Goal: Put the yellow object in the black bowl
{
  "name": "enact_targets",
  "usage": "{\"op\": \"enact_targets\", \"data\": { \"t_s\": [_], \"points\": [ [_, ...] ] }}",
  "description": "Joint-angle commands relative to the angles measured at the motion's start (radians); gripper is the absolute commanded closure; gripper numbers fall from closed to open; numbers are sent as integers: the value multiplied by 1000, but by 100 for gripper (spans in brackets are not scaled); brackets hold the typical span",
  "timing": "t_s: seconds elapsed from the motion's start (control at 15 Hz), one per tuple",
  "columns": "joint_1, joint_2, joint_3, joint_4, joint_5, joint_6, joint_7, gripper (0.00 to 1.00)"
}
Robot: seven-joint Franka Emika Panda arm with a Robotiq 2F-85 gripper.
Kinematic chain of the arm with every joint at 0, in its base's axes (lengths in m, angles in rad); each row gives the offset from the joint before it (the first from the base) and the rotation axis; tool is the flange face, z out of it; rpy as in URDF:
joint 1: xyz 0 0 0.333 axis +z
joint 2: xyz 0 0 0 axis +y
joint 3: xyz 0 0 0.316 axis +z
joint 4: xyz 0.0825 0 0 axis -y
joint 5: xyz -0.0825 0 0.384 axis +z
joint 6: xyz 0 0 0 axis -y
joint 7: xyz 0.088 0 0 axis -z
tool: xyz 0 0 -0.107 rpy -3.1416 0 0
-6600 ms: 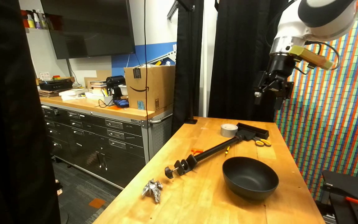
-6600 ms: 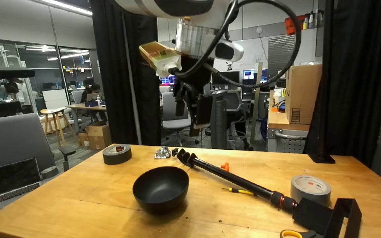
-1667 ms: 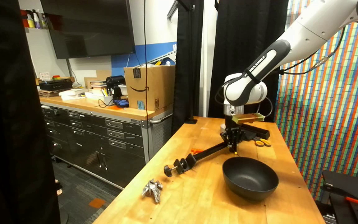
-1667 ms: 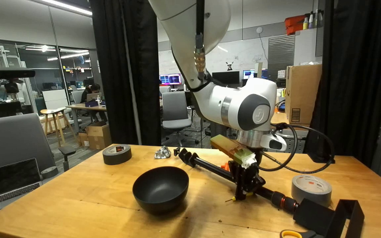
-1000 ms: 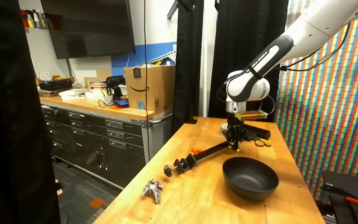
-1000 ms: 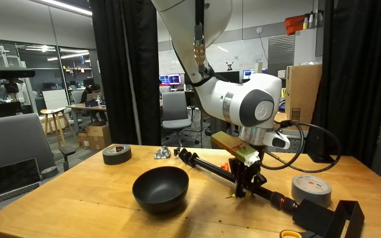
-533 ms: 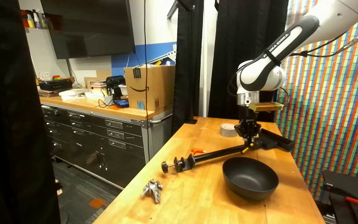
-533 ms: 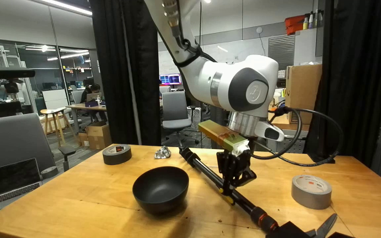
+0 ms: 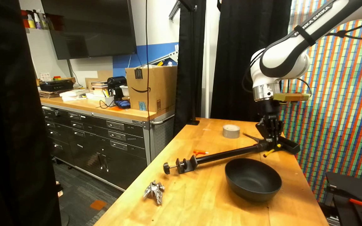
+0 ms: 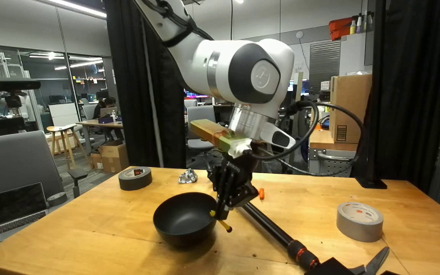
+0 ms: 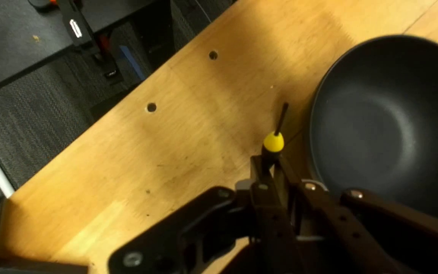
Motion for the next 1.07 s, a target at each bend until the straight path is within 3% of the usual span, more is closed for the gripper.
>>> {"op": "enact_targets", "data": {
  "t_s": [0.0, 0.33, 0.8, 0.87, 0.93, 1.0],
  "points": [
    [39, -117, 26, -15, -13, -74, 27, 93],
    [98, -173, 88, 37, 3, -119, 66, 93],
    [174, -127, 151, 68, 95, -103, 54, 93],
    [181, -117, 158, 70, 97, -97, 55, 65],
    [185, -104, 163, 75, 98, -92, 63, 74],
    [189, -92, 166, 81, 89, -90, 49, 57]
  ]
}}
